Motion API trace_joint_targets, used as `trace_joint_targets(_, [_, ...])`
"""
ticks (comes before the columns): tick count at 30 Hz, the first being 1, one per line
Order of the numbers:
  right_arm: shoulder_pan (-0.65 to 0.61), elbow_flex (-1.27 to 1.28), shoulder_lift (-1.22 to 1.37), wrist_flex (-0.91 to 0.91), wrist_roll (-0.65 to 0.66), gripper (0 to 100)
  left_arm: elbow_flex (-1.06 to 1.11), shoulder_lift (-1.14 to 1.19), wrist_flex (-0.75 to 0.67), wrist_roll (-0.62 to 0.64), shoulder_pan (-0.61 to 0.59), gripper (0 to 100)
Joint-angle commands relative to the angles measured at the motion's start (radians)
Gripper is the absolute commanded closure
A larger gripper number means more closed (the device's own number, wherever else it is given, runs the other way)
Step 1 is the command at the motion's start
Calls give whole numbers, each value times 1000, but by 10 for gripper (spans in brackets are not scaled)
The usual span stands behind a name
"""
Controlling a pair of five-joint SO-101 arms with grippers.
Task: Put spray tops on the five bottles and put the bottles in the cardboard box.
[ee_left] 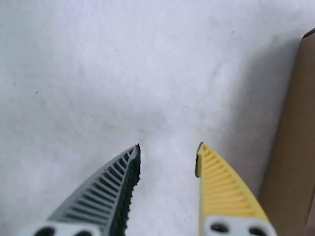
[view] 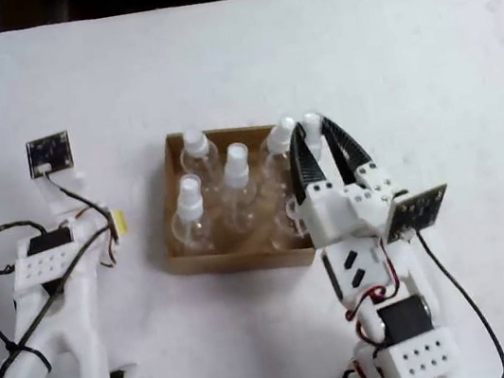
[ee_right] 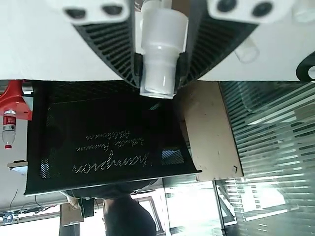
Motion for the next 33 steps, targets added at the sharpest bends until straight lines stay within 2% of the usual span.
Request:
trace_joint_targets(1, [-8, 49, -133, 51, 9, 982, -14, -4, -23, -11, 12, 820])
trace_joint_targets(4, [-16, 147, -194, 8, 12, 982, -12, -2, -23, -11, 12, 820])
trace_joint_targets(6, [-22, 137, -196, 53, 6, 982, -12, -2, -23, -11, 12, 820])
trace_joint_targets(14, [-47, 141, -194, 39, 14, 976, -12, -2, -23, -11, 12, 820])
trace_joint_targets(21, [-50, 141, -193, 94, 6, 831, -12, -2, -23, -11, 12, 820])
trace_joint_targets(33, [-51, 141, -194, 87, 6, 830, -15, -2, -23, -11, 12, 820])
